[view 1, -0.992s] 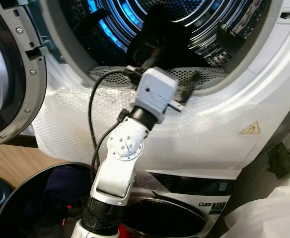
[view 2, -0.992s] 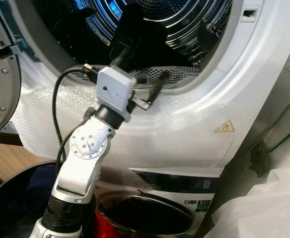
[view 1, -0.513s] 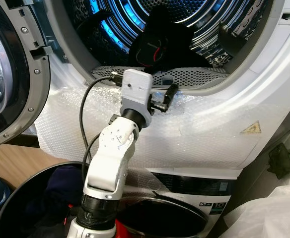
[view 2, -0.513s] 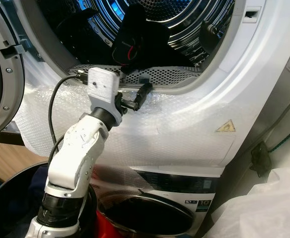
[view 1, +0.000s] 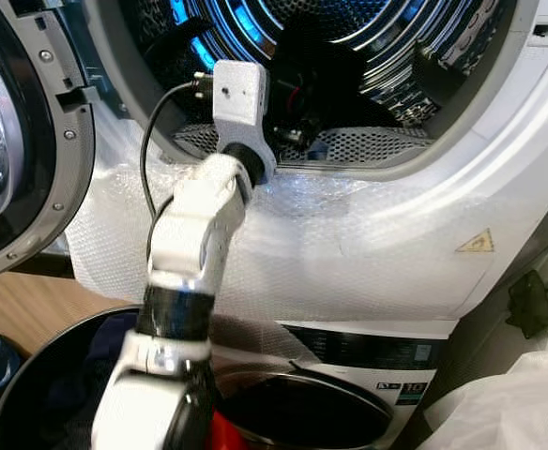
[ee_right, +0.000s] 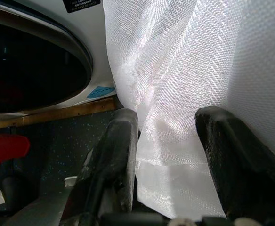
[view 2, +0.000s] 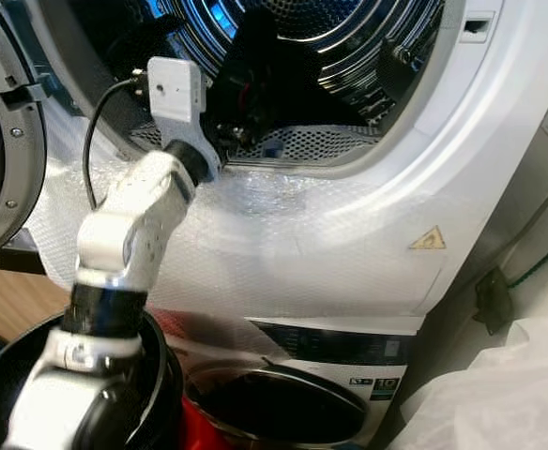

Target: Clothes washing

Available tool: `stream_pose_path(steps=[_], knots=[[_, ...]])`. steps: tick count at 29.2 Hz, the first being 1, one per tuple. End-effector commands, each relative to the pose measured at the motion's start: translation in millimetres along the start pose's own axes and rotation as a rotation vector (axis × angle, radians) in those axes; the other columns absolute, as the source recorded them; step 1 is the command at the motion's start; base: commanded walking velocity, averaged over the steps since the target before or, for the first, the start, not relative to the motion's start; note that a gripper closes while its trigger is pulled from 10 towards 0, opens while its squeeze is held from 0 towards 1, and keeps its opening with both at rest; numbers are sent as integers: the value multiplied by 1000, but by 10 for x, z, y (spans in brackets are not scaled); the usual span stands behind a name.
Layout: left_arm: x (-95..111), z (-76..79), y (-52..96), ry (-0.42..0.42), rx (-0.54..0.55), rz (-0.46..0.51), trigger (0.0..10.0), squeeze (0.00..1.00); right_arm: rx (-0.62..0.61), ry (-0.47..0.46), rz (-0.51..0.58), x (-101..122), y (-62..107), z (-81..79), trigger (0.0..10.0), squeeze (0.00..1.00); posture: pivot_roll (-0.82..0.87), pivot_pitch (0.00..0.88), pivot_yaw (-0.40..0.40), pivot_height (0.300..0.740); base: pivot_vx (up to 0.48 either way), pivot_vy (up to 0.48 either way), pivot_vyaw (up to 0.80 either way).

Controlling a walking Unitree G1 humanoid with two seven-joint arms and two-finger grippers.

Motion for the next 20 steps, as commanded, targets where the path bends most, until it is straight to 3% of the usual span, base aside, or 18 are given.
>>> stream_pose_path(steps=[1, 6, 14, 17, 20], knots=[[19, -64, -74, 20, -28, -12, 10000, 0, 4, 13, -11, -26, 6, 1, 10000, 0, -91, 0, 77, 740, 0, 0, 0], [53, -223, -235, 19, -55, -14, 10000, 0, -3, 13, -8, -15, 4, 38, 10000, 0, -102, 0, 81, 740, 0, 0, 0], [157, -236, -441, 119, -41, -25, 10000, 0, -2, 32, -10, -37, 19, 73, 10000, 0, -125, 0, 90, 740, 0, 0, 0], [347, -235, -505, 46, -9, 14, 10000, 0, -14, 21, -7, -51, 33, 106, 10000, 0, -160, 0, 99, 740, 0, 0, 0], [404, -327, -512, -17, 51, 8, 10000, 0, -13, 21, -2, -58, 42, 111, 10000, 0, -173, 0, 103, 740, 0, 0, 0]])
Point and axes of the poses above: a point about 5 cm out from each wrist's last joint towards the gripper, its own y axis pointing back from the gripper into the wrist, its own x axis along the axis of the wrist's last joint, z = x × y, the point moved 5 cm from there along -y, pointing out of the wrist towards the gripper, and after that the axes turned 10 degrees about -y, right-handed, at the moved point
